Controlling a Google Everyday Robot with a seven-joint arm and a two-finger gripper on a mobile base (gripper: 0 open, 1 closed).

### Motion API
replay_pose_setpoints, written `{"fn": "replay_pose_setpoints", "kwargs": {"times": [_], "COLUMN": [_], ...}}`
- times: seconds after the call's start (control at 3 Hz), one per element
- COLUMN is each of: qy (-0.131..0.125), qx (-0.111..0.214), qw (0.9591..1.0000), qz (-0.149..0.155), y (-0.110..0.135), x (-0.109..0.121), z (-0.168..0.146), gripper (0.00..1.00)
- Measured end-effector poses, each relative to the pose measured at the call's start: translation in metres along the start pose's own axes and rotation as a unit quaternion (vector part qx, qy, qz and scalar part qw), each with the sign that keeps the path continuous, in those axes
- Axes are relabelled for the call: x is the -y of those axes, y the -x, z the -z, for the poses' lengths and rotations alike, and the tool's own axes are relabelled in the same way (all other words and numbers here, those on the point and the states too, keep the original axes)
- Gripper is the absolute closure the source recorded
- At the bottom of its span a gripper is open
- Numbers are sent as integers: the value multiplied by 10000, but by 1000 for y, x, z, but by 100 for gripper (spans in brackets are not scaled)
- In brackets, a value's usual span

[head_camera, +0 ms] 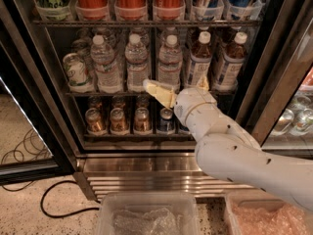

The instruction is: Pick blue plastic bottle from middle shelf of fridge

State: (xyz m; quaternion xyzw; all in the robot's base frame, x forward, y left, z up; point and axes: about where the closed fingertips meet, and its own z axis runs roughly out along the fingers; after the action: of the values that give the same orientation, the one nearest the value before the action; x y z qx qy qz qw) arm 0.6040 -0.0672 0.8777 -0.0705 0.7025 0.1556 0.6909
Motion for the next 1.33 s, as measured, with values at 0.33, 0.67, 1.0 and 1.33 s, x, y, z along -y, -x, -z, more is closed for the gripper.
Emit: {"fn": "replay_pose_setpoints", "kwargs": {"times": [0.33, 0.67, 1.0, 1.33], "qy": [28, -61, -251, -479], "qx": [13, -146, -354, -474], "qw": [9990, 9976, 9967, 9962], "qz": [439, 667, 687, 560], "y": [-8, -19, -30, -28], "x": [2, 7, 15, 28], "z": [-6, -4, 0, -3], "gripper": [0, 0, 0, 0]}}
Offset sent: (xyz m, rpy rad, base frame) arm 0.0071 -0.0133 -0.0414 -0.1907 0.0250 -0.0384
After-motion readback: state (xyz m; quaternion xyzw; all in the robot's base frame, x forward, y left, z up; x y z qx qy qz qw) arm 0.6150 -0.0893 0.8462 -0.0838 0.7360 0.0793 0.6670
